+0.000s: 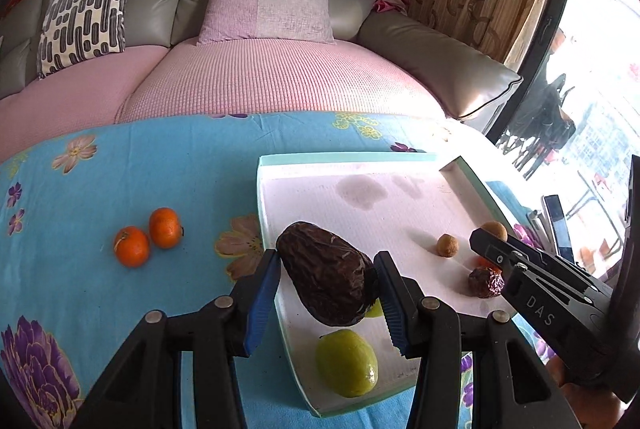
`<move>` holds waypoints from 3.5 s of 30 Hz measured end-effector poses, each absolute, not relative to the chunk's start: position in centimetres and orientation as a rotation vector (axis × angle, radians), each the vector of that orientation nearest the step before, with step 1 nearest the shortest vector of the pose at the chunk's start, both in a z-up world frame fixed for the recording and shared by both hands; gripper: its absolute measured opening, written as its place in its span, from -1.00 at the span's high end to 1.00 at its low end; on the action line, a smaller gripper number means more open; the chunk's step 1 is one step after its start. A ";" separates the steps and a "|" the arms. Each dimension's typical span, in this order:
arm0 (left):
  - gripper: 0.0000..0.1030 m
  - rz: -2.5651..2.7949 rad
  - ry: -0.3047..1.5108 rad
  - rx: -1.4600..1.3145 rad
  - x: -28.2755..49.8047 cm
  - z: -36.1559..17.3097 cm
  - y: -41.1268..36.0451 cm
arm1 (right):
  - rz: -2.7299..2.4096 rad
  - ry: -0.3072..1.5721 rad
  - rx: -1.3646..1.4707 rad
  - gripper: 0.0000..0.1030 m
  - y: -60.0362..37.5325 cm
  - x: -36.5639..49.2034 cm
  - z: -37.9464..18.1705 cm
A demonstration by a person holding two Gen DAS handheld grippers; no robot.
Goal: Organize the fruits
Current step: 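Carry the nut in the right gripper while the left gripper carries the date over the tray, then open the right gripper to drop the nut while the left gripper releases the date, then move both grippers back from the tray toward the two tangerines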
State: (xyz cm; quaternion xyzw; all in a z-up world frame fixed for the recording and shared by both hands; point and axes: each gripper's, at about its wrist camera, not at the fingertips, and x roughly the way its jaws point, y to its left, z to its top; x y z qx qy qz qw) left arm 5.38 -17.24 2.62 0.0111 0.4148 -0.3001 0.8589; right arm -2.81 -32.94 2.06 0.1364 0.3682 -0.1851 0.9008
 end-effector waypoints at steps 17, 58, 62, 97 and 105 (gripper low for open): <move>0.01 -0.651 0.952 0.060 6.0 -0.3 -18.2 | -0.359 0.889 0.280 0.51 -32.0 -1.2 -0.9; -0.01 -0.646 0.896 0.052 5.5 2.5 -16.8 | -0.385 0.886 0.249 0.42 -32.0 -1.6 -0.2; -0.01 -0.628 0.878 0.038 5.6 3.2 -15.9 | -0.384 0.880 0.243 0.43 -32.0 -1.7 0.0; -0.93 -0.336 0.932 0.041 8.7 -0.9 -11.0 | -0.379 0.901 0.224 -0.57 -31.6 -1.2 -0.8; -1.00 -0.296 0.908 0.034 8.7 -0.8 -10.0 | -0.378 0.855 0.226 -0.91 -31.5 -1.3 -0.5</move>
